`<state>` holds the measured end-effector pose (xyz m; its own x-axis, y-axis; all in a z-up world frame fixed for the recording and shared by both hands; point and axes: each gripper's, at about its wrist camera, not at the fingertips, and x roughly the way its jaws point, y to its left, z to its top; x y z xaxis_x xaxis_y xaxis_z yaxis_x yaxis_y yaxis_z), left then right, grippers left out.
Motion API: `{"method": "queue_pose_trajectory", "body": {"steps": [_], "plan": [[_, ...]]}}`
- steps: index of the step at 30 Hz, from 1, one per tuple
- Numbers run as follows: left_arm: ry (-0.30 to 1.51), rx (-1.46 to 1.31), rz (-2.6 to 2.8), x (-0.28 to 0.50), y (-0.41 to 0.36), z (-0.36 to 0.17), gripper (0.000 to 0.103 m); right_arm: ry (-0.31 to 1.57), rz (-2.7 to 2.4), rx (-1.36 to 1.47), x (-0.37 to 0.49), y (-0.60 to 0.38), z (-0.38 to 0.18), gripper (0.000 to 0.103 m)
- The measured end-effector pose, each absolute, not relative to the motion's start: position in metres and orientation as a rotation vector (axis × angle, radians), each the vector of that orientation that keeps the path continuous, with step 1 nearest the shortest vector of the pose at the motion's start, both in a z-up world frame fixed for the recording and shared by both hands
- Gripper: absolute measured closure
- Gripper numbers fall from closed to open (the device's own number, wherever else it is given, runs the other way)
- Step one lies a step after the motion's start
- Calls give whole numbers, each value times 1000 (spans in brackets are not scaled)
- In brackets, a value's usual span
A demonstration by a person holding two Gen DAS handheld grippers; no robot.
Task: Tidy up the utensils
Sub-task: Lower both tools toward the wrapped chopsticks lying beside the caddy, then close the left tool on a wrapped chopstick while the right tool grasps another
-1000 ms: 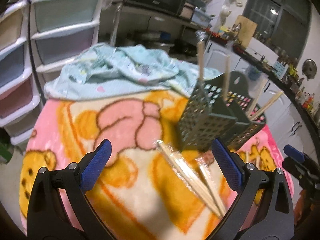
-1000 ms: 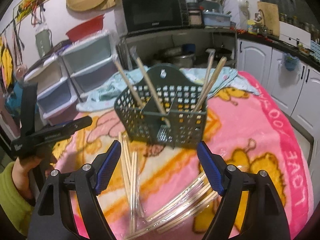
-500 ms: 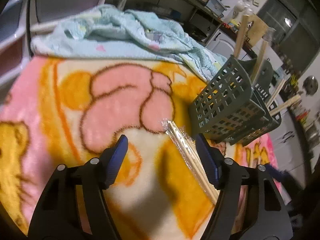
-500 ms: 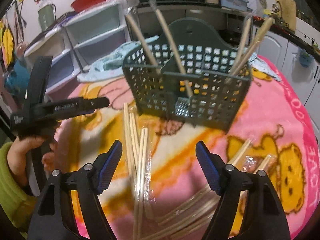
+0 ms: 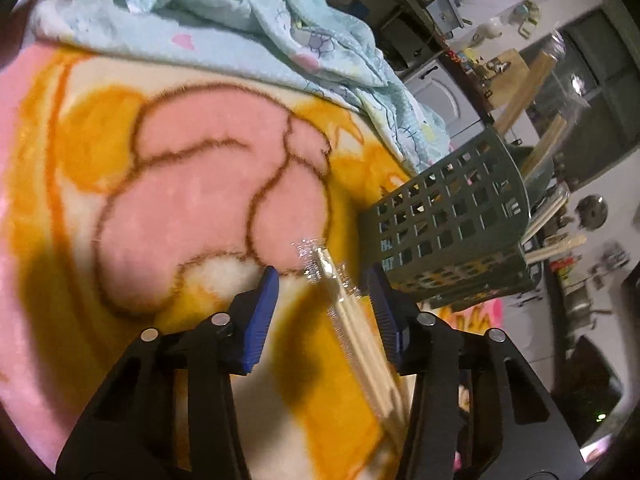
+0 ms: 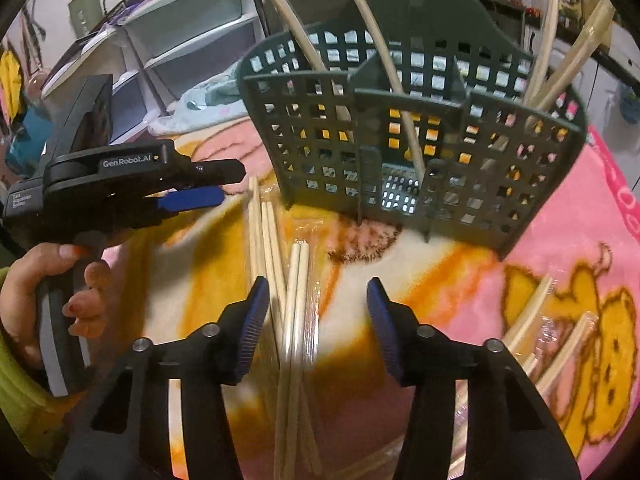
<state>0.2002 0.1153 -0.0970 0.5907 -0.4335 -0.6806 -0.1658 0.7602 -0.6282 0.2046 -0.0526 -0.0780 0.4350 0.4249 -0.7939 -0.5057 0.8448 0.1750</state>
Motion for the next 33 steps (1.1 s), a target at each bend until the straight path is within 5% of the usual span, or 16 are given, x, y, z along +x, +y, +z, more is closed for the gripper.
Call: {"method": "queue_pose_trajectory", "body": {"steps": [15,23,33], "plan": [[978,-740,-177,215,114,-106,79,1048,605,-19,233,-27,-89,66],[989,-698,-173,220,114,-109,91,1058,623,17,239,-30,-87,91],[966,-698,-183,214,120,-105,97,1010,635,51,227,-50,-70,92]]}}
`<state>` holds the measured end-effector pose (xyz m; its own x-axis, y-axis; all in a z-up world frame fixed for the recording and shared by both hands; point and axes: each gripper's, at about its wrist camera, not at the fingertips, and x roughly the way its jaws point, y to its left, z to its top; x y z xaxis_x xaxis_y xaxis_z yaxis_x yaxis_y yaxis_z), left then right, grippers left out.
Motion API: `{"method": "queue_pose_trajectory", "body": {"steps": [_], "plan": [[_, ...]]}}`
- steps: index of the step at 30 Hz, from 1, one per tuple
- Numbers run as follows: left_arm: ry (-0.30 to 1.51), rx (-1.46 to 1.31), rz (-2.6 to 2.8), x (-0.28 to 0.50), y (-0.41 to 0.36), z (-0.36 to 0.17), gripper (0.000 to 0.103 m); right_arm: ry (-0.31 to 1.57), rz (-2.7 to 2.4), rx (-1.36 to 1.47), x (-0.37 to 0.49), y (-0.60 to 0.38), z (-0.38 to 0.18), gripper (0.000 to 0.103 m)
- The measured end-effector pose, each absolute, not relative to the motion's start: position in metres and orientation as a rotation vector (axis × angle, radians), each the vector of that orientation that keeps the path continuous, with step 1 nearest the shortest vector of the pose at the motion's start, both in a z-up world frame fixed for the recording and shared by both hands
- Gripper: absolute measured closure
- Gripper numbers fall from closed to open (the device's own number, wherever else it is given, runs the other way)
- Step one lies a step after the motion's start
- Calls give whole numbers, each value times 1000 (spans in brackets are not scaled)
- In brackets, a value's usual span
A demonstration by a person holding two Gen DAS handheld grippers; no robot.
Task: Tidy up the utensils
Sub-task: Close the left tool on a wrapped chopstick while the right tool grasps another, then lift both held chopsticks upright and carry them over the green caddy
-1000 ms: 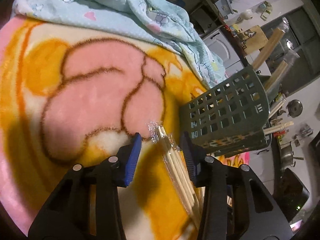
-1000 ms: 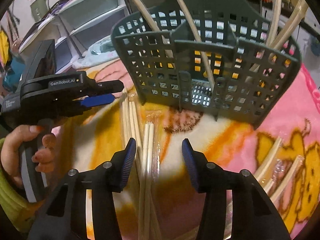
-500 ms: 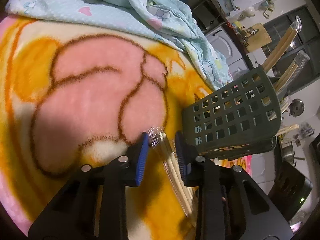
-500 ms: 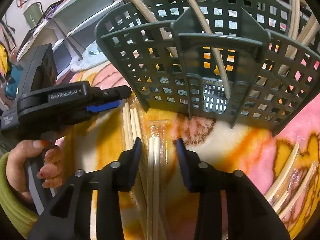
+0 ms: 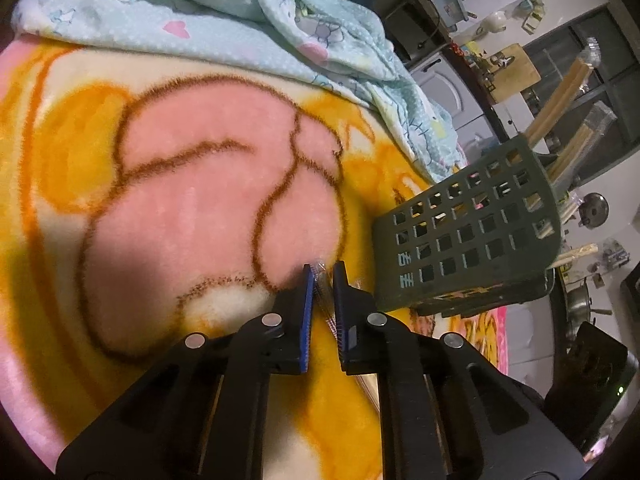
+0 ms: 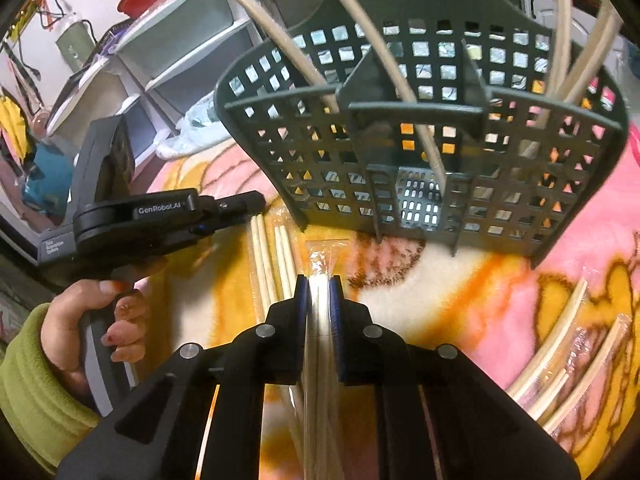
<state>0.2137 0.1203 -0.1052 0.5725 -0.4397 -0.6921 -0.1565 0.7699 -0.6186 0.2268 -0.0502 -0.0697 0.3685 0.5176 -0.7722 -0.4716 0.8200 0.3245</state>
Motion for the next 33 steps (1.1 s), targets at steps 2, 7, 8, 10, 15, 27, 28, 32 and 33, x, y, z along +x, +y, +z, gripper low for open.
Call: {"method": "queue_pose_trajectory", "body": {"steps": [2,7,8,10,15,27,28,32,33], "plan": [[947,-692,-185,208,121,-100,97,1002,634,58,224,-55,-67,92],[891,-646,-193,192,122,-79,97,968,631,73,218,-65,-56,92],[880,-640,-198,189,122,-75,97,957,631,76,216,-67,-53,92],[857,-626,-206,182,122,-66,97,936,633,80,212,-73,-48,92],[802,-607,-241,167,119,-43,98,876,641,86,200,-83,-29,92],[705,-579,-347,147,97,5,100,768,647,97,181,-103,7,92],[699,-578,-360,145,93,9,100,757,646,96,180,-104,11,92],[682,-563,-392,140,84,20,100,721,643,94,174,-109,22,92],[679,-559,-400,140,81,22,100,712,642,91,173,-111,25,92]]}}
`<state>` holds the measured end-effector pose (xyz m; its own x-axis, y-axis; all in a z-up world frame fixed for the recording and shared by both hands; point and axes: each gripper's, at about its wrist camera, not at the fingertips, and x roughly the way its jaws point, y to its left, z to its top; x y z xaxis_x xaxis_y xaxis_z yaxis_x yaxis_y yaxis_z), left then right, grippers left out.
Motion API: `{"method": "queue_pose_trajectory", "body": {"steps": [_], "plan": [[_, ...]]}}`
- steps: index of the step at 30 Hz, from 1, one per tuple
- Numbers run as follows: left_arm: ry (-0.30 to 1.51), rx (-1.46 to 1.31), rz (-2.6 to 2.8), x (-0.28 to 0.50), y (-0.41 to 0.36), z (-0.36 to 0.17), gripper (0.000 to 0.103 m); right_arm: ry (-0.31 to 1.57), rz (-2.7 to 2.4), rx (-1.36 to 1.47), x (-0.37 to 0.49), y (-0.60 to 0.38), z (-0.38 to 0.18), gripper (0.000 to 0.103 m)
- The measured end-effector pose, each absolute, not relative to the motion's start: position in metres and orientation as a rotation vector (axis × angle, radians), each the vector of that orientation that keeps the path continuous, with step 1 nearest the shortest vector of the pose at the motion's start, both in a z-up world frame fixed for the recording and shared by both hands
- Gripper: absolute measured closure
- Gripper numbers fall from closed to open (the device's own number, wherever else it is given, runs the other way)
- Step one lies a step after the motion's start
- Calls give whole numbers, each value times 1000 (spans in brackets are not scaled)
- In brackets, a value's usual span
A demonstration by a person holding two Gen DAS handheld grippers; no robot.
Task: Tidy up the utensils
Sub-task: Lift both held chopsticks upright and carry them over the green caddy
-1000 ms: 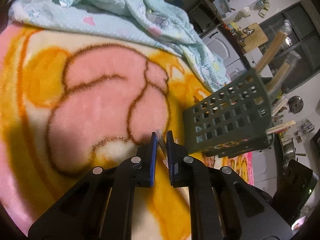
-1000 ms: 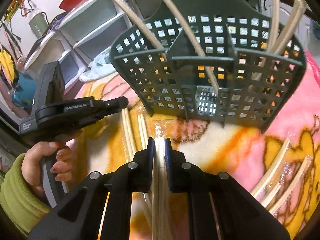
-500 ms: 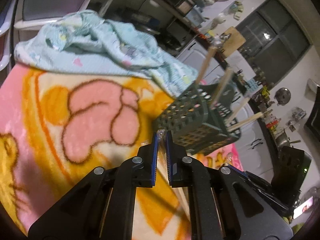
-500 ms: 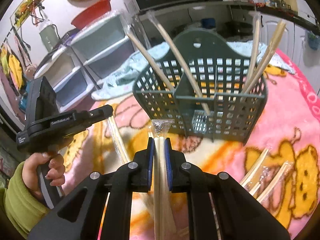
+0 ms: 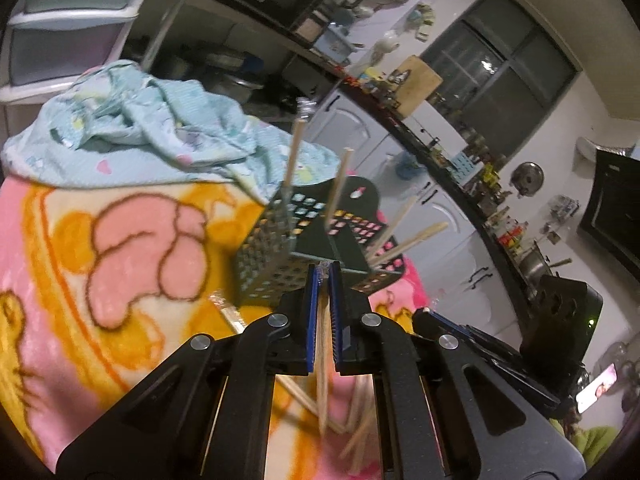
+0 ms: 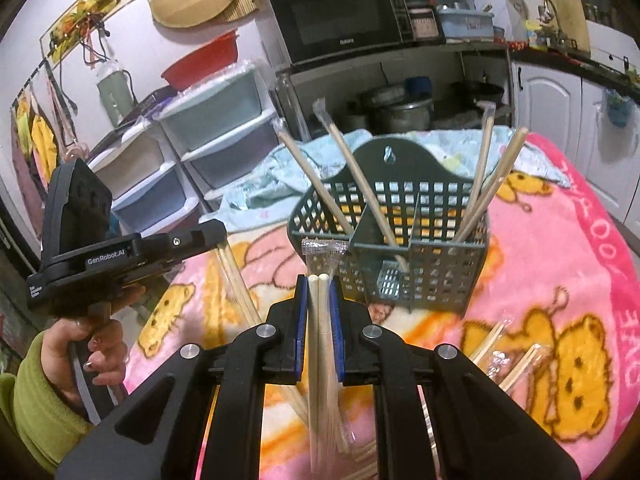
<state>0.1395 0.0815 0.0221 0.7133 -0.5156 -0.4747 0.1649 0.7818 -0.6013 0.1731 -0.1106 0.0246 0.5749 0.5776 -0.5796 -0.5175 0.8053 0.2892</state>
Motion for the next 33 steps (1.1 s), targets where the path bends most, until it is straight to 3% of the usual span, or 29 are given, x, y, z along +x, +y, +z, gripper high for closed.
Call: {"method": "queue_pose_trajectory", "body": {"steps": [33], "plan": [[599,-437,-554,149,16,74,100,567,549,146,160,-161,66,92]]}}
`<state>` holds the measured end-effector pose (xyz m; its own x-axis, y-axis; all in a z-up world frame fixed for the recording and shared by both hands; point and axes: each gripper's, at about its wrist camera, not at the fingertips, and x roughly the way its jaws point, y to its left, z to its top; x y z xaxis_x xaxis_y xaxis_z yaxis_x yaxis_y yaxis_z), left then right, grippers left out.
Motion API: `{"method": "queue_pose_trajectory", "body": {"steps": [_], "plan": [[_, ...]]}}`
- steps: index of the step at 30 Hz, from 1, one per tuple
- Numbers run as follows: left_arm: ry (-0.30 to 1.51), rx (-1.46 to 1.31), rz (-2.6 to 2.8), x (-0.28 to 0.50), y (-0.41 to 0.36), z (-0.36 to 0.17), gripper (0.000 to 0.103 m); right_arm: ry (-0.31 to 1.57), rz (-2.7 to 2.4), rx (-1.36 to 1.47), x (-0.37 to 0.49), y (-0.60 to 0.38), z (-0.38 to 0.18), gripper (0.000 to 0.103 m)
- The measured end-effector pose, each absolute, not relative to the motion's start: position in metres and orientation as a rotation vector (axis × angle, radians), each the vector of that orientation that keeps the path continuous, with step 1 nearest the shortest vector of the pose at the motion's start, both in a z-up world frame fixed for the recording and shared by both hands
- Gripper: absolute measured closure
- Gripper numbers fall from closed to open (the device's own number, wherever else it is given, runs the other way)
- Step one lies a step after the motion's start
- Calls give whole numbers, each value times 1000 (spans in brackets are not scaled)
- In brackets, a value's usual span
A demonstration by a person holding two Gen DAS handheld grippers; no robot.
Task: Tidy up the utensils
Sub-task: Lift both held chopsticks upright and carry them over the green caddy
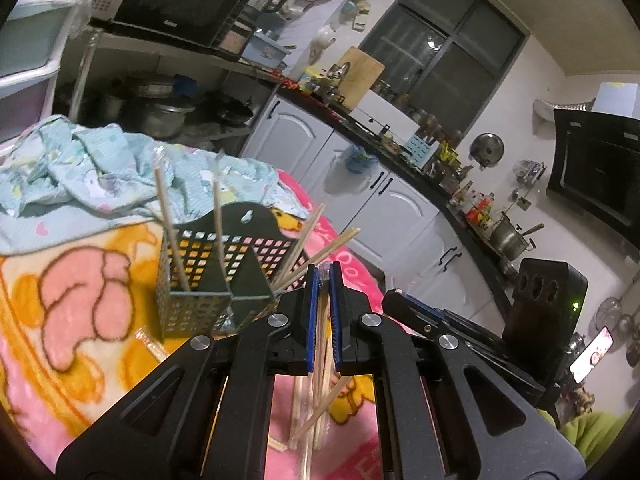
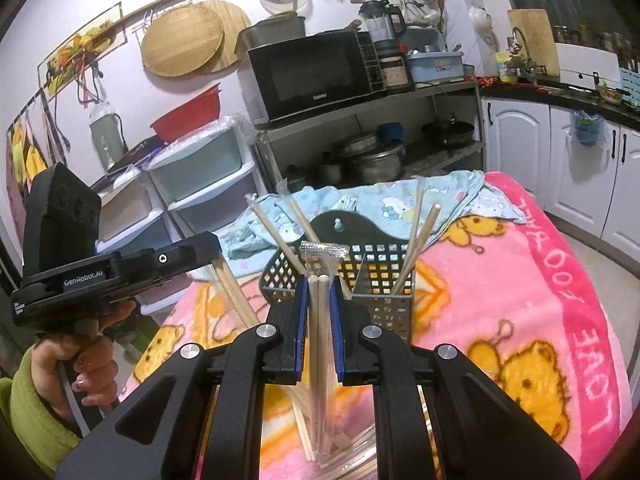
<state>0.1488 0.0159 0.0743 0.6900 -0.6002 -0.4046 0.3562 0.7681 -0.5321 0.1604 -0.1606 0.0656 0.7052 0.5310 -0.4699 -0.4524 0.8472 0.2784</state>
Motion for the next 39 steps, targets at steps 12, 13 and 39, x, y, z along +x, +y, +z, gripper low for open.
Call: {"method": "queue_pose_trajectory", "body": {"steps": [12,13,39], "plan": [[529,-411,-590,158,2,103,100,476,514,155,161,-173,95,92],[521,-409,-590,159,2,105,100,466,514,152,161,-173,98,92],[333,-336,-427,180,43,175,100,272,471,156,190,-171,168,92]]}}
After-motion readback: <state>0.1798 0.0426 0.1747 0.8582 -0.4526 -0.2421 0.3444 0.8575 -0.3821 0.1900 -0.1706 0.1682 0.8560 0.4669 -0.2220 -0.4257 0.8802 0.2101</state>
